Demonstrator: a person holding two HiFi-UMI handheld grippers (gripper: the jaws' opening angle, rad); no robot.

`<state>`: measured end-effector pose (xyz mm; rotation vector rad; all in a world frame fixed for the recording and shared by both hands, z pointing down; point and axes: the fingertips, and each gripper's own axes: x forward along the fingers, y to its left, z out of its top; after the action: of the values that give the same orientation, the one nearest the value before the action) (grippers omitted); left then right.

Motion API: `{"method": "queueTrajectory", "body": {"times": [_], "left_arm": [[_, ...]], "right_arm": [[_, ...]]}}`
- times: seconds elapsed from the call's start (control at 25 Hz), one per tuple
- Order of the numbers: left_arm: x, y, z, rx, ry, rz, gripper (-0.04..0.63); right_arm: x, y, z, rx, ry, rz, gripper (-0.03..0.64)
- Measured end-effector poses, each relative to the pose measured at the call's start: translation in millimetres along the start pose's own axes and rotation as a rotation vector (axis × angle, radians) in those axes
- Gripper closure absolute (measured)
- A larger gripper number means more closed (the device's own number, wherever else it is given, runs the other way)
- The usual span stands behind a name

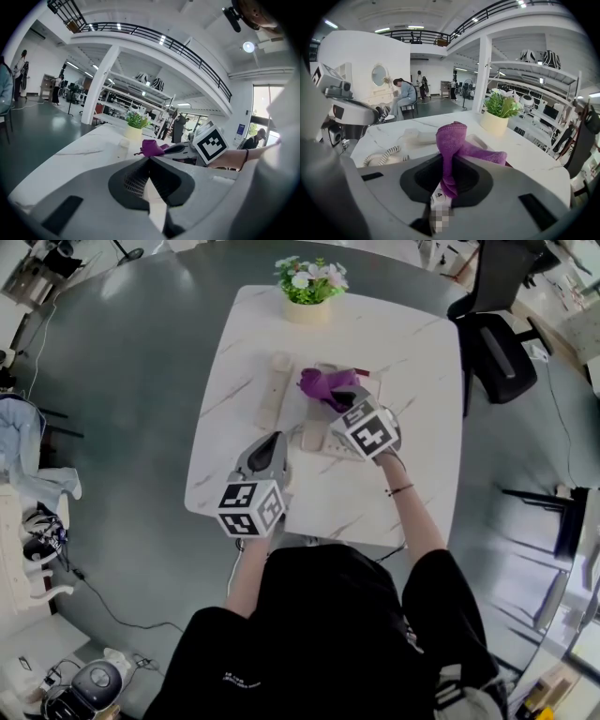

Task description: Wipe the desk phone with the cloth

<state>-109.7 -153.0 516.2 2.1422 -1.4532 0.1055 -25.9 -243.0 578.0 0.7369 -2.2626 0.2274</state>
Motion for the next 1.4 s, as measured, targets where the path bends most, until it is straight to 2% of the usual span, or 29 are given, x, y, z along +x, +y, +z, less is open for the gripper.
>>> {"method": "queueTrajectory", "body": {"times": [1.4], "left_arm": [[-13,0,7,0.008,-0.022,0.014,0.597]], "right_arm": [[-8,38,-21,-0.009,0.039,0.057,0.580]]}}
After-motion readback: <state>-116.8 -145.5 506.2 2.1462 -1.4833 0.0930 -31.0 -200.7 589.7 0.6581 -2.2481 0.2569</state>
